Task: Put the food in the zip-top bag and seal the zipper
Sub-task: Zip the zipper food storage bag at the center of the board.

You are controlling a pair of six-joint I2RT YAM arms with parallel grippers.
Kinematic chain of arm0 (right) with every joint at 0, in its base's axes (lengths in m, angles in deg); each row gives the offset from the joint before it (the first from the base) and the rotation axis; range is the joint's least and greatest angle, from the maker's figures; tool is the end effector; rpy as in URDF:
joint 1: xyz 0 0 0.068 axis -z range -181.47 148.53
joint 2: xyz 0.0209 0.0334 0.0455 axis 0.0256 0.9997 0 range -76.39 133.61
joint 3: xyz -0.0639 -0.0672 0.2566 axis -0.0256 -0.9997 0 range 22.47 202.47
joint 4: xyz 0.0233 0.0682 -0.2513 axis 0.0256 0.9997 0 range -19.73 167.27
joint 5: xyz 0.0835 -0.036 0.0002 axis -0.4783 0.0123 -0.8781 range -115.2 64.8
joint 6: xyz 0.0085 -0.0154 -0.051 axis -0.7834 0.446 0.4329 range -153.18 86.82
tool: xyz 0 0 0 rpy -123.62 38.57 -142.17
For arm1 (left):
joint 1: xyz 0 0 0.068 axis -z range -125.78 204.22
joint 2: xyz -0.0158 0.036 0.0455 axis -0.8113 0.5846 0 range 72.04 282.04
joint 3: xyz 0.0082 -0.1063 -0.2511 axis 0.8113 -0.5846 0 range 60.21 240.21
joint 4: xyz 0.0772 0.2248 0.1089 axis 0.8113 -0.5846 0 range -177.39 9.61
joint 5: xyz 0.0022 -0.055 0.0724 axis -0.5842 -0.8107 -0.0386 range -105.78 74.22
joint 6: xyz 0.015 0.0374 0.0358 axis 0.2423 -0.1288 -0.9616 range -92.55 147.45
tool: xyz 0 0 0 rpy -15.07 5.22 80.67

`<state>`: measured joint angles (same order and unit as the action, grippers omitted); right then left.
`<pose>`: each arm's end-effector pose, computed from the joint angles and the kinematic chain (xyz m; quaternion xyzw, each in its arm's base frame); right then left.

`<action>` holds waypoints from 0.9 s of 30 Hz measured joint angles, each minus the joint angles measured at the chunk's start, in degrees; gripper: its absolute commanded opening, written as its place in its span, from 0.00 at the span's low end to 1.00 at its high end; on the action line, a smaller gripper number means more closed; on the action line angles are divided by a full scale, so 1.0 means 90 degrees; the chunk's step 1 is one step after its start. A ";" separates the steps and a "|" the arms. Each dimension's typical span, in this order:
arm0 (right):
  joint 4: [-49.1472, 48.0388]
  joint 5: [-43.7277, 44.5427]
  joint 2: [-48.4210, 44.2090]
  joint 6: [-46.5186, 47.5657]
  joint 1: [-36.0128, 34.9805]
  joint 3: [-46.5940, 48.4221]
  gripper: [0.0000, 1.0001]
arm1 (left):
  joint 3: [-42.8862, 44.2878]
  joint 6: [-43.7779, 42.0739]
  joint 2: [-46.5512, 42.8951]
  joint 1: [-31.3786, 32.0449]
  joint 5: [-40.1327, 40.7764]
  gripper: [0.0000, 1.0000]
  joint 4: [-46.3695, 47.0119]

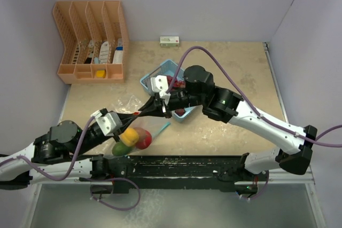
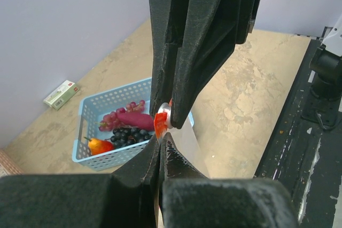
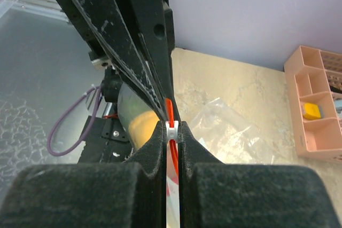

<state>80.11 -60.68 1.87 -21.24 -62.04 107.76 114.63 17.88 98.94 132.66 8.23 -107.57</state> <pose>0.1318 0.2758 0.4565 -0.5773 0.4319 0.4716 0.5077 0.0303 -0.0762 0.4000 0.3730 0.5986 -0.2713 0.6550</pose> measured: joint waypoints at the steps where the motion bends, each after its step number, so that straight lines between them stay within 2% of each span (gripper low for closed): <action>1: -0.0027 0.0005 -0.0041 -0.0012 0.0019 -0.0066 0.00 | 0.0000 0.0000 -0.0007 0.0000 -0.0002 0.00 -0.0002; 14: -0.0075 0.0056 -0.0444 -0.0291 0.0709 -0.0784 0.00 | 0.0000 -0.0002 -0.0318 0.0000 0.0136 0.00 0.0044; 27: -0.0100 0.0714 -0.1362 -0.0835 0.0891 -0.1758 0.00 | -0.0027 -0.0017 -0.0508 0.0007 0.1455 0.00 0.0330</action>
<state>79.22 -54.26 -10.39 -28.76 -54.02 91.94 114.39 17.73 94.37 132.72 21.32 -104.59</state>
